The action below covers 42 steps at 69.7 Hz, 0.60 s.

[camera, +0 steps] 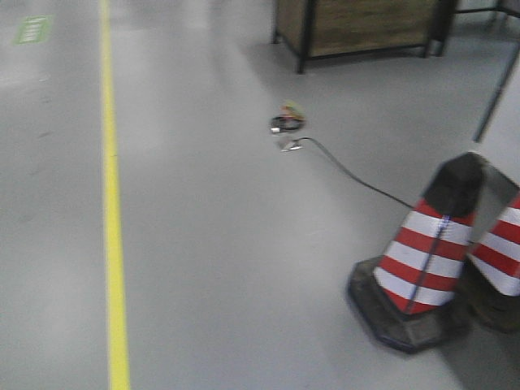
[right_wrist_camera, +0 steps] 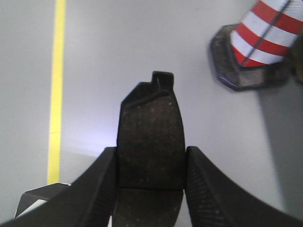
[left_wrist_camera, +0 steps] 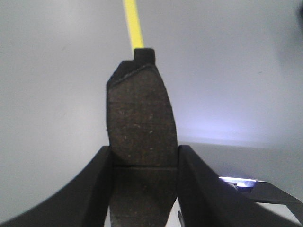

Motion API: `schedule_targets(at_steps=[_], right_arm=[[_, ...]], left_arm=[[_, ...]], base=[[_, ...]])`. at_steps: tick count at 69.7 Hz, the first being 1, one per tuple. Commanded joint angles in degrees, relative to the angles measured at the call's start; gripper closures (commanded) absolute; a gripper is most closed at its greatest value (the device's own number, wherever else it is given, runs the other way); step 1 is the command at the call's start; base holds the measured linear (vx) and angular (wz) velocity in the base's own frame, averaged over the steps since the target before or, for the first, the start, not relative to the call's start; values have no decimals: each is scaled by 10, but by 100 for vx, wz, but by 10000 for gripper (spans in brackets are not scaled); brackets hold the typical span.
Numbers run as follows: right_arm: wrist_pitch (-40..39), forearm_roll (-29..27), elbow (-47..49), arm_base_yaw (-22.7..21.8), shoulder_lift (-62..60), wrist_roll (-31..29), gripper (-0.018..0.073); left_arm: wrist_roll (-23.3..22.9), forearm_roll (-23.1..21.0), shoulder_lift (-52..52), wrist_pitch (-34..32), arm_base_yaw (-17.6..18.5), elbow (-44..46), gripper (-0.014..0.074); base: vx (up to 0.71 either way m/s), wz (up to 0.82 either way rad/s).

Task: Move and align brake pads A on conveyor
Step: 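Turn toward the dark grey conveyor with two placed pads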

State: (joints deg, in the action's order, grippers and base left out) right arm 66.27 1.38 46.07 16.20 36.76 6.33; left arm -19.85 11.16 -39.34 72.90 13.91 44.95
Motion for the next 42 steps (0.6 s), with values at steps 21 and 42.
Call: schedule_targets(at_steps=[21,42], right_arm=[[-32,5,15,-1,1,-5,567],[-32,5,15,-1,1,-5,567]], left_arm=[[-1,7,-1,-14,-1,16,603],[-1,7,-1,-14,-1,16,603]], base=[[23,-87],[23,-87]])
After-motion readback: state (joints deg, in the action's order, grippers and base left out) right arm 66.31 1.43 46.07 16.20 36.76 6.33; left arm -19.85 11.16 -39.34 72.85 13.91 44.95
